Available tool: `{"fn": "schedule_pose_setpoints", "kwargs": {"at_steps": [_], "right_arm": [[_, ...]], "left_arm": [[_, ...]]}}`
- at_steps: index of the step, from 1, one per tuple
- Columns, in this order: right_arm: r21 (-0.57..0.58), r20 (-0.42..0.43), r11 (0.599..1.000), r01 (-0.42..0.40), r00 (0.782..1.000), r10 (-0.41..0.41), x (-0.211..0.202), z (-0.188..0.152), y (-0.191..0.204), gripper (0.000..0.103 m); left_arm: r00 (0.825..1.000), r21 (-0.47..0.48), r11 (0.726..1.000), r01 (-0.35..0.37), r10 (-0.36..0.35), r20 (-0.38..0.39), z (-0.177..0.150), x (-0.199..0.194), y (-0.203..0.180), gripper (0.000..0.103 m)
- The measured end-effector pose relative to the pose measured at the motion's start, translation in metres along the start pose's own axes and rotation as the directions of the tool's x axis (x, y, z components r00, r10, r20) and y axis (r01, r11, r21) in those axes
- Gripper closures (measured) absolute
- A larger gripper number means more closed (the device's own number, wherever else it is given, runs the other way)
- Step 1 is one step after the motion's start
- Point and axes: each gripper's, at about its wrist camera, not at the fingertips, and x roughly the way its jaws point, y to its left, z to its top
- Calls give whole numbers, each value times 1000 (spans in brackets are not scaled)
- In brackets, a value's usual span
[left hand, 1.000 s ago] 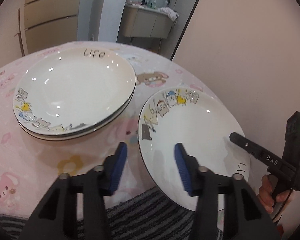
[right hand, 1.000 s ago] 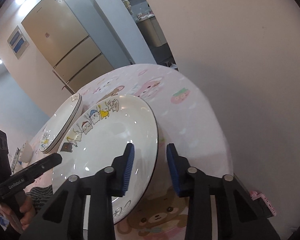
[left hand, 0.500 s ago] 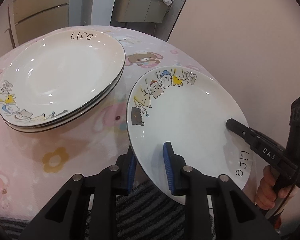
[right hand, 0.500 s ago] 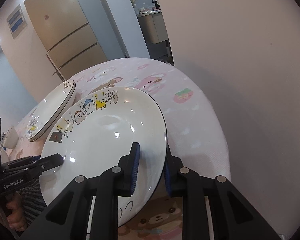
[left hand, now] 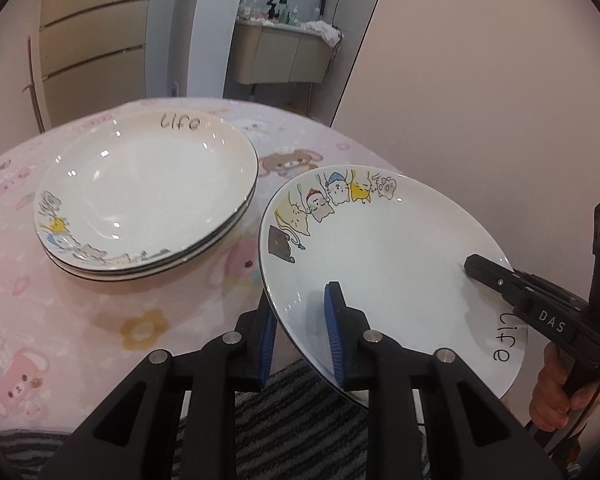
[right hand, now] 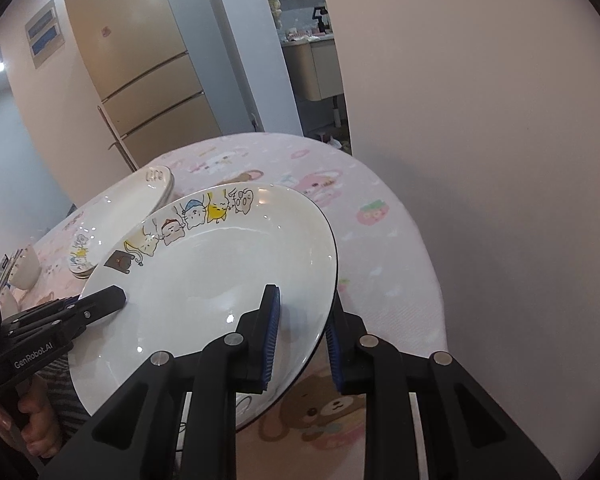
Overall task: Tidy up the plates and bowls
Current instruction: 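Lift the cartoon-rim plate with both tools toward the stacked 'Life' plates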
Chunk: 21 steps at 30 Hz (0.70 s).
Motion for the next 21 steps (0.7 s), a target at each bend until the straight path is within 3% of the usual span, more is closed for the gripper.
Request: {"fn": "schedule_pose_setpoints", "kwargs": {"at_steps": [5, 11, 14, 17, 21], "right_arm": [[-48, 55, 998, -27, 998, 30, -18, 15, 24, 79], [-89, 133, 993, -83, 987, 94, -41, 42, 62, 79], [-121, 159, 985, -123, 977, 141, -49, 58, 89, 79], [-169, 185, 974, -154, 965, 185, -54, 71, 118, 79], [-209, 220, 962, -173, 951, 219, -53, 84, 149, 79]], "left_arm": [[999, -40, 999, -31, 32, 36, 7, -35, 5, 82], [983, -64, 994, -84, 93, 161, 26, -88, 21, 82], [959, -101, 989, -112, 134, 251, 36, -111, 34, 82], [918, -144, 976, -164, 204, 339, 44, -133, 49, 81], [898, -202, 966, -162, 229, 375, 50, -144, 72, 81]]}}
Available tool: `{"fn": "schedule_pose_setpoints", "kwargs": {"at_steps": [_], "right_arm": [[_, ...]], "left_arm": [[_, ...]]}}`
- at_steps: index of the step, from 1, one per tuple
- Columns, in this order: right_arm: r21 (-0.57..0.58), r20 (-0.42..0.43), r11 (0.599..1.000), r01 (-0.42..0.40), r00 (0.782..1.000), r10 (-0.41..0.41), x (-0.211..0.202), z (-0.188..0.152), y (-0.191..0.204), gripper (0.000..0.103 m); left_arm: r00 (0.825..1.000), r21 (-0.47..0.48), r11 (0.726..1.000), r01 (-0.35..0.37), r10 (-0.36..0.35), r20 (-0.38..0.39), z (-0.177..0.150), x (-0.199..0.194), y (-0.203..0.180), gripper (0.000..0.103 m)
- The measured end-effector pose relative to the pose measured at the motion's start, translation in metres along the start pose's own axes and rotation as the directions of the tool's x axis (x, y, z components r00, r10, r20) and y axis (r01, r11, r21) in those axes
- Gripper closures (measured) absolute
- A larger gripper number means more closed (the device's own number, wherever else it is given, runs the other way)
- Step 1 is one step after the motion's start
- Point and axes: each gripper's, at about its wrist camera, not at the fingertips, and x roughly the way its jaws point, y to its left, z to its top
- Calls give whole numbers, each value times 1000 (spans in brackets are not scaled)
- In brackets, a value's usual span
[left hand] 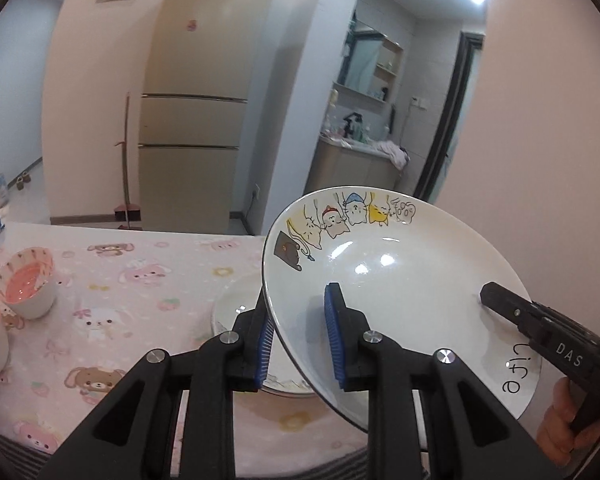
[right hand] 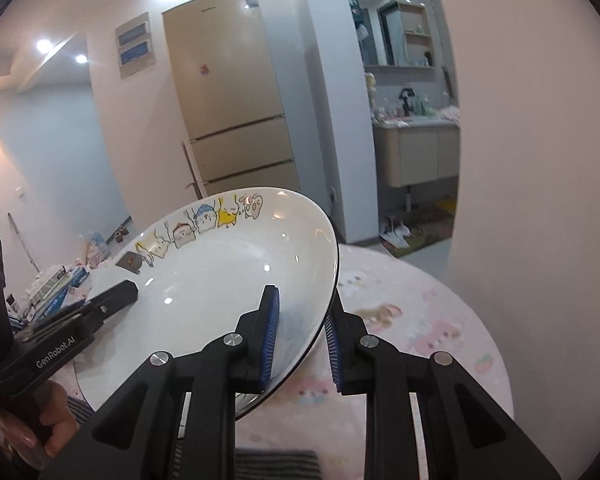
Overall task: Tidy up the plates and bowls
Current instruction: 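Lift the cartoon-rim plate with both tools toward the stacked 'Life' plates, then lower the cartoon-rim plate onto the 'Life' plate stack with both tools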
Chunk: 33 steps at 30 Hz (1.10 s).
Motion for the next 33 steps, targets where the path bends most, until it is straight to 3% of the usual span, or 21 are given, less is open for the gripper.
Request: {"fn": "schedule_pose_setpoints", "kwargs": {"at_steps": [5, 12, 18, 21, 25, 33], "right_arm": [[43, -32, 996, -79, 996, 80, 20, 6, 10, 79], [94, -68, 989, -115, 990, 122, 61, 2, 5, 79], [86, -127, 993, -78, 988, 88, 84, -12, 1, 79], [79, -176, 995, -56, 982, 70, 96, -20, -1, 79], [89, -252, 996, -27, 967, 48, 114, -32, -6, 79], [77, -315, 997, 29, 949, -3, 135, -45, -7, 79]], "left_arm": [[1000, -2, 1000, -4, 4, 2, 8, 8, 27, 81], [999, 14, 999, -35, 35, -18, 0, 31, 43, 81], [996, 1, 999, -38, 38, -82, -14, 59, 51, 81], [991, 4, 997, -72, 72, -116, -22, 71, 52, 81], [978, 5, 996, -91, 90, -186, -32, 89, 55, 81], [950, -2, 994, -106, 101, -294, -54, 115, 61, 81]]}}
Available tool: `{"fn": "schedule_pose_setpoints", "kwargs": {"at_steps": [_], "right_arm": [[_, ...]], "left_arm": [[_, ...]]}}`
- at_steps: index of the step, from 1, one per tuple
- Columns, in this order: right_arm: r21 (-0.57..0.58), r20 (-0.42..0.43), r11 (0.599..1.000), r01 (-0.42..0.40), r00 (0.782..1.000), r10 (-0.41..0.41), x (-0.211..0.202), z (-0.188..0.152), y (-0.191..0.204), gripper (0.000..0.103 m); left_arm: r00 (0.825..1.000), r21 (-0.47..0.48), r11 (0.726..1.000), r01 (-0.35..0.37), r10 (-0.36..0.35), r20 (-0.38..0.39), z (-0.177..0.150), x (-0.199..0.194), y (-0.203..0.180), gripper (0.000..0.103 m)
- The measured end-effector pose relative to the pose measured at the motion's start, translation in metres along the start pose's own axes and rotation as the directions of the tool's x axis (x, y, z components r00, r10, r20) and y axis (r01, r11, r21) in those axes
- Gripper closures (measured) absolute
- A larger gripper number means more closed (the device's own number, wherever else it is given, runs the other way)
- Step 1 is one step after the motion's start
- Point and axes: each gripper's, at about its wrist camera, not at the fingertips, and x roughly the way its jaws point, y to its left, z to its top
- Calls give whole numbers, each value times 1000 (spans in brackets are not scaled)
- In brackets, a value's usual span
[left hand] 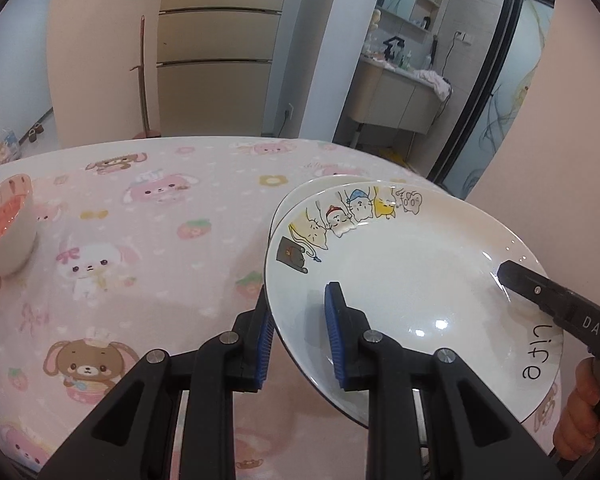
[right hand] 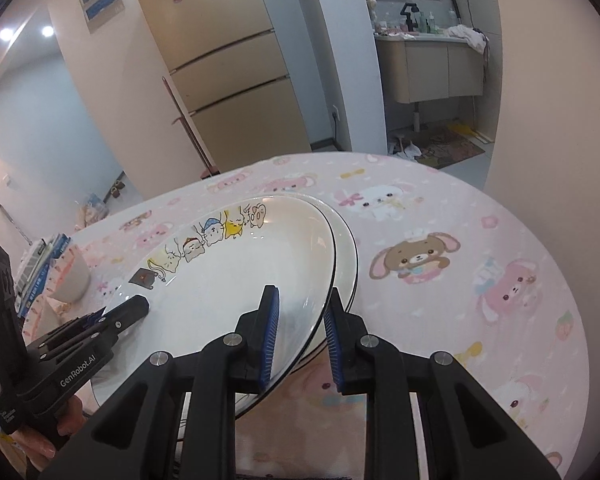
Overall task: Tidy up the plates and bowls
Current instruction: 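Lower the cartoon-rim plate onto the 'Life' plate stack with both tools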
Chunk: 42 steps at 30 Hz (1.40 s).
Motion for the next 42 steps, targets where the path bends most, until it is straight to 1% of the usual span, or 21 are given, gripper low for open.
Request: {"fn": "schedule_pose_setpoints", "kwargs": {"at_steps": [3, 6, 10, 12, 22, 27, 31, 37, 40, 42], "right_arm": [[-22, -1, 999, 24, 1000, -24, 2, -3, 7, 79], [-31, -11, 999, 27, 1000, -27, 4, -5, 9, 78], [-29, -28, 999, 32, 999, -33, 8, -4, 9, 78], [-31, -37, 999, 38, 999, -39, 10, -5, 9, 78], [-23, -55, 998, 51, 997, -53, 15, -3, 7, 78], [-23, -64, 997, 79, 995, -80, 19, -4, 7, 78], [-16, -68, 996, 85, 994, -86, 21, -5, 5, 78], [-13, -75, 996, 94, 993, -94, 25, -4, 3, 78], [-17, -84, 995, 99, 991, -100, 27, -5, 3, 78], [-31, -81, 994, 106, 991, -108, 27, -5, 5, 78]], "left_arm": [[1000, 10, 1000, -27, 27, 8, -1, 1, -1, 81], [999, 14, 999, -39, 39, 13, -1, 1, 0, 81], [999, 18, 999, -37, 37, 23, -2, 3, 1, 81], [999, 26, 999, -43, 42, 16, -3, 6, 1, 81], [997, 50, 997, -63, 61, 41, -5, 5, -7, 81], [997, 44, 997, -61, 59, 44, -1, 10, -6, 81], [994, 90, 991, -99, 93, 65, -2, 12, -12, 81], [989, 138, 982, -131, 120, 87, -3, 16, -18, 81], [992, 127, 986, -111, 103, 69, -4, 19, -16, 81], [992, 122, 986, -113, 105, 70, -4, 19, -14, 81]]}}
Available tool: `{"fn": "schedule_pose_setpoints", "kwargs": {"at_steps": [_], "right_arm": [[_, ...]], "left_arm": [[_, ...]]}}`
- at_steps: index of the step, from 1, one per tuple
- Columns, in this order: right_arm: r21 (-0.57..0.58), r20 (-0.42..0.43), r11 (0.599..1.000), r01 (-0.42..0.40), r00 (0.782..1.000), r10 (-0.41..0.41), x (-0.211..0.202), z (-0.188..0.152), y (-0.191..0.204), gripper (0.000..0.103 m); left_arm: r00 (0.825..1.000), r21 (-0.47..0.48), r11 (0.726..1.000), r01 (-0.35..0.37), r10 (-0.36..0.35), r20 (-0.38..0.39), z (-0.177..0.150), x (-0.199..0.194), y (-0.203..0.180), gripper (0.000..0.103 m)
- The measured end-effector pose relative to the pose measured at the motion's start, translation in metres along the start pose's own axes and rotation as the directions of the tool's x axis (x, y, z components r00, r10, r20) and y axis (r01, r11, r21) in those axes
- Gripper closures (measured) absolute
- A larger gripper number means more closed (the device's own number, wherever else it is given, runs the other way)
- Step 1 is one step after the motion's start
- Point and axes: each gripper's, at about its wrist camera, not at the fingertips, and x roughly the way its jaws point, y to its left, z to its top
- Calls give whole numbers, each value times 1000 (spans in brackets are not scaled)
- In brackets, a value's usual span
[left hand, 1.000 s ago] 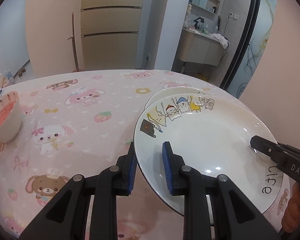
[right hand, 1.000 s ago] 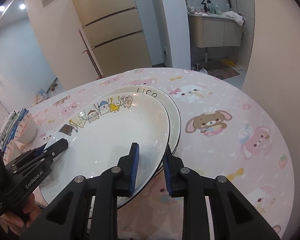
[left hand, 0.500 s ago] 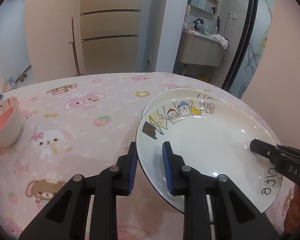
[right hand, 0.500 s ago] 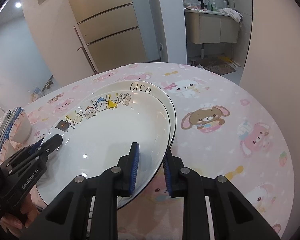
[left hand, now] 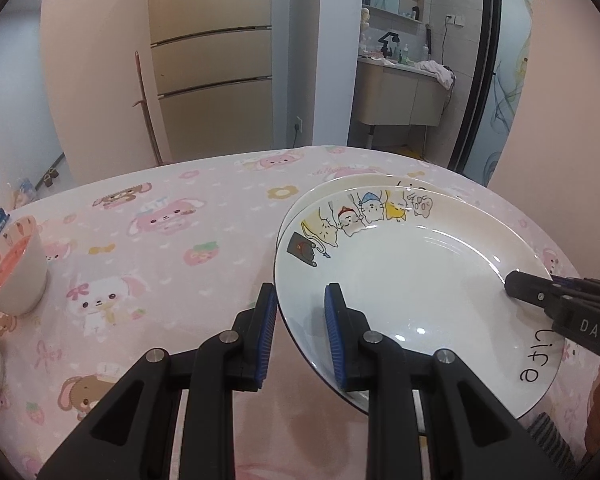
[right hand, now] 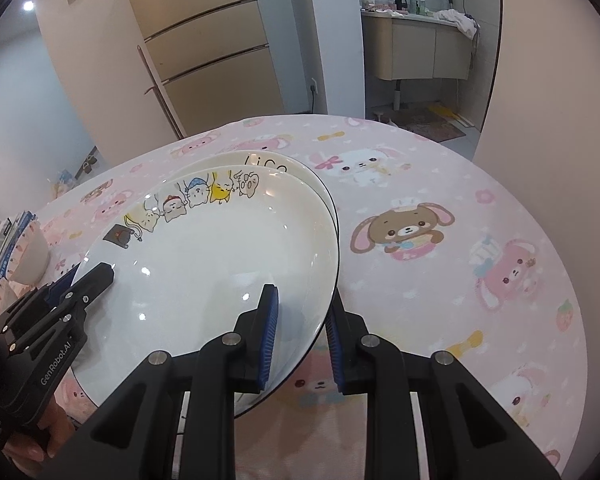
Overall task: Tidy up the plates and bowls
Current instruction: 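Lower the cartoon-rim plate onto the 'Life' plate stack with both tools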
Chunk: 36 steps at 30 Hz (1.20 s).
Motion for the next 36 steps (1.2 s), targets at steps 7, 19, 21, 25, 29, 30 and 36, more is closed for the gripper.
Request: {"fn": "schedule_pose_setpoints", "kwargs": {"at_steps": [7, 19, 21, 25, 29, 30, 36], "right_arm": [[-13, 6, 1000, 12, 1000, -12, -1, 0, 2, 78], [-4, 30, 1000, 14, 999, -14, -1, 2, -4, 83], [-11, 37, 1000, 22, 999, -22, -1, 1, -3, 83], [1, 34, 1000, 5, 999, -5, 0, 2, -6, 83], [-16, 86, 999, 33, 996, -32, -8, 2, -4, 83], [-28, 94, 999, 37, 995, -34, -10, 2, -2, 83], [-27, 83, 1000, 3, 997, -1, -10, 3, -2, 78]], "left_arm": [[1000, 6, 1000, -20, 20, 6, -1, -1, -2, 77], [999, -73, 997, 24, -26, -26, 6, -5, 13, 80], [1000, -52, 999, 10, -11, -15, 5, -5, 9, 80], [1000, -37, 999, -5, 5, -3, 3, -4, 6, 80], [1000, -42, 999, -7, 7, 3, 4, -6, 9, 80], [1000, -50, 999, -3, 3, 4, 4, -6, 10, 79], [999, -64, 998, -12, 14, 32, 5, -13, 14, 46]]}}
